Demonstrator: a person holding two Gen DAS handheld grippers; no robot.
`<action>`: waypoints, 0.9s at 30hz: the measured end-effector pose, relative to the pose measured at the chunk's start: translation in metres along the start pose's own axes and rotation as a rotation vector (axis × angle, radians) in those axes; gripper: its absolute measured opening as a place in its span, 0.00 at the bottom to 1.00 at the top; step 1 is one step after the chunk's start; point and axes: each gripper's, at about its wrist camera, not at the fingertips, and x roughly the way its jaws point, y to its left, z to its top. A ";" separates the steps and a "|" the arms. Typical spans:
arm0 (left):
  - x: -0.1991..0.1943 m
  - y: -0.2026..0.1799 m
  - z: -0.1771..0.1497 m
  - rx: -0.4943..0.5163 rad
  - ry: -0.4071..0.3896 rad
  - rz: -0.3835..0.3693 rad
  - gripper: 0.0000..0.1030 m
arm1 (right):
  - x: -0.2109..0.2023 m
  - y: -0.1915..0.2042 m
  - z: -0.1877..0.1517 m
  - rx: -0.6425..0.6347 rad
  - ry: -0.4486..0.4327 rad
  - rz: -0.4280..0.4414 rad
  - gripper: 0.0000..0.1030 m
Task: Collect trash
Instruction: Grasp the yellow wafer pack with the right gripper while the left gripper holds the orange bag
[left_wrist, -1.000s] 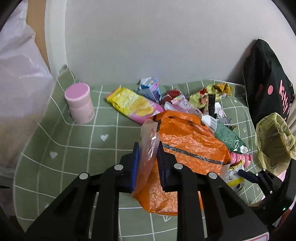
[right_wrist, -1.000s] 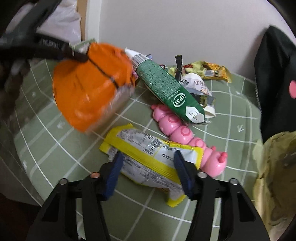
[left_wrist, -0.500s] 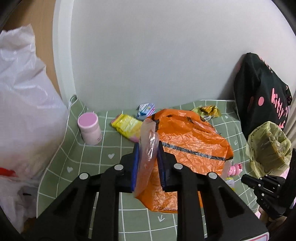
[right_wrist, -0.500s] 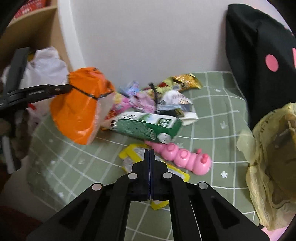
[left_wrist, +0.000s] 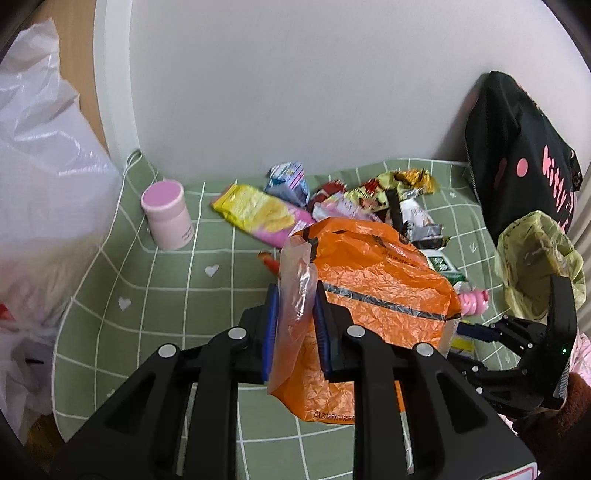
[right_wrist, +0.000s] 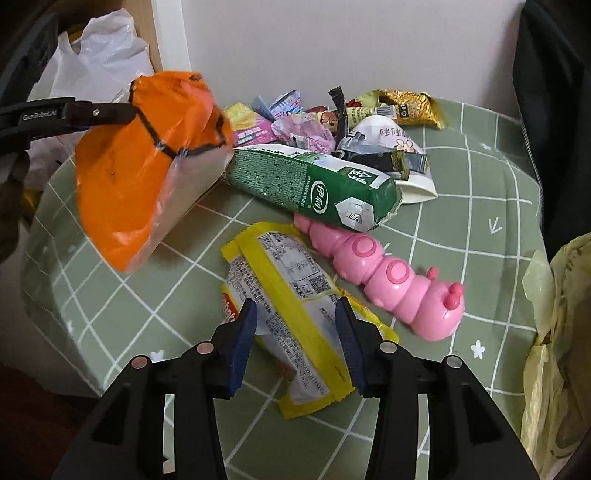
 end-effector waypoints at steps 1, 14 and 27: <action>0.000 0.001 -0.001 -0.001 0.002 0.001 0.17 | 0.000 0.001 0.001 0.000 0.002 -0.012 0.36; -0.002 -0.016 0.008 0.026 -0.020 -0.026 0.17 | -0.065 -0.005 0.000 0.196 -0.090 -0.030 0.12; -0.018 -0.087 0.101 0.131 -0.199 -0.228 0.17 | -0.189 -0.041 0.044 0.348 -0.344 -0.234 0.12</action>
